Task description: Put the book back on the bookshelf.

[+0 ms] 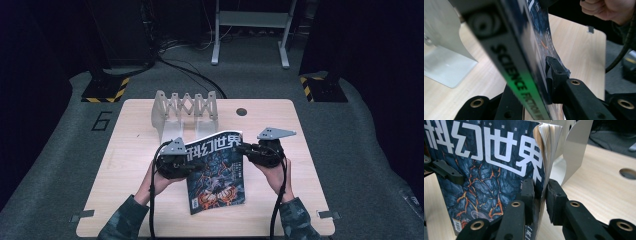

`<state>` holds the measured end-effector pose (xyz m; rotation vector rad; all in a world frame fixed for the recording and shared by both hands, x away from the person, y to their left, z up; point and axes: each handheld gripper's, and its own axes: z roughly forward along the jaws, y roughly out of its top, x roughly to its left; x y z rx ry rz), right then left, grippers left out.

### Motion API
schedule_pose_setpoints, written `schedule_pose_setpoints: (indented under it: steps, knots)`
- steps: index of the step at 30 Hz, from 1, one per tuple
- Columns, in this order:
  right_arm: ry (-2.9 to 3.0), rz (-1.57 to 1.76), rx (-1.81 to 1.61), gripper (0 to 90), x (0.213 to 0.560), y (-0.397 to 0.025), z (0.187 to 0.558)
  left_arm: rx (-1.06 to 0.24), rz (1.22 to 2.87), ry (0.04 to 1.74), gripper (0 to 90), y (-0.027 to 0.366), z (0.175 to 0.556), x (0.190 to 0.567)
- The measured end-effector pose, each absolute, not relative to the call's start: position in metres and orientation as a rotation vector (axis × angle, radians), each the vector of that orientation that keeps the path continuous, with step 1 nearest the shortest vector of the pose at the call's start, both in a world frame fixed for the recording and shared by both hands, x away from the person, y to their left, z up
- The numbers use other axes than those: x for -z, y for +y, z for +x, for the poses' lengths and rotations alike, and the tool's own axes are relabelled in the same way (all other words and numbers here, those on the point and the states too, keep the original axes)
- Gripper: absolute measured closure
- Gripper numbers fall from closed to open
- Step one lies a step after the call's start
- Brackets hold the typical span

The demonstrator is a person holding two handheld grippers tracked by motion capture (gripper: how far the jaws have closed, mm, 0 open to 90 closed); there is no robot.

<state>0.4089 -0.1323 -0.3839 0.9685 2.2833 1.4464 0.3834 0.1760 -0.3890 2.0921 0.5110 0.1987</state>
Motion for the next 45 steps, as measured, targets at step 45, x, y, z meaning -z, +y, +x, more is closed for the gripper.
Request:
schedule_pose_setpoints:
  steps: [45]
  knots:
    - [2.178, 0.876, -1.461, 65.1, 0.366, -0.129, 0.403, -0.369, 1.966, 0.419, 51.5, 0.175, 0.395, 0.354]
